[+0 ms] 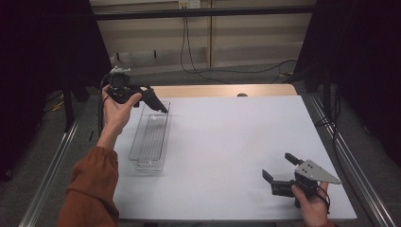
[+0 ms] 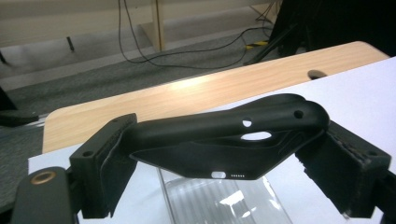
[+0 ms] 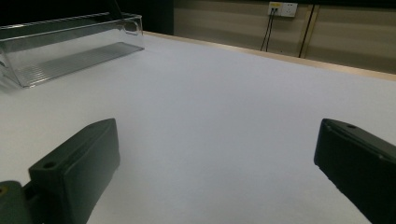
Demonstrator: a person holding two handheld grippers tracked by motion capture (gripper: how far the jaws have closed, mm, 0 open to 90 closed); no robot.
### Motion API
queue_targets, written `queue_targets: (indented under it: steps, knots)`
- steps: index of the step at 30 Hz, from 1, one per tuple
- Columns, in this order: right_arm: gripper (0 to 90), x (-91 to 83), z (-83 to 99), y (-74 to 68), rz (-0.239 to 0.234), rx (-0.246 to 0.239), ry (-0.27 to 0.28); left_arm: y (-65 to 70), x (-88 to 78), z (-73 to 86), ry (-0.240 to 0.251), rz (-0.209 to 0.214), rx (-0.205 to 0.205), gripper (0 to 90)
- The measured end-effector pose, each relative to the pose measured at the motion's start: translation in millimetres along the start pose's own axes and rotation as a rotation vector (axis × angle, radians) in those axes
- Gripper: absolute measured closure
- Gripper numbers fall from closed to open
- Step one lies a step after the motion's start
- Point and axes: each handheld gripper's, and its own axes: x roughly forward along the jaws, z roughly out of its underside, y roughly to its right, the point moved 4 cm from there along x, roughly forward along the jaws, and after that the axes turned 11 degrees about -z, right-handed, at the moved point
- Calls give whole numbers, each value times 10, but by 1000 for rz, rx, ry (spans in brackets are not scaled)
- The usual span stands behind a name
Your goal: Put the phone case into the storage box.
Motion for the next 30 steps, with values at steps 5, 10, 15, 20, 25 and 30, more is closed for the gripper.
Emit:
queue_targets:
  steps: [5,10,15,20,25,30]
  knots:
    - [0,3,1,-2,-2,-1,0,3,49,20,-10,-13,1,145]
    - [0,5,4,-6,-1,-3,-6,30,117,47,-17,-44,-18,145]
    - [0,4,5,-7,0,-5,-6,50,180,75,-28,-78,-29,143]
    - [0,7,7,-9,-3,-4,-8,63,232,103,-39,-99,-43,141]
    - [0,9,10,-12,-6,-4,-9,57,288,149,-53,-98,-49,140]
    - [0,9,11,-11,-5,-4,-12,80,335,170,-46,-117,-57,140]
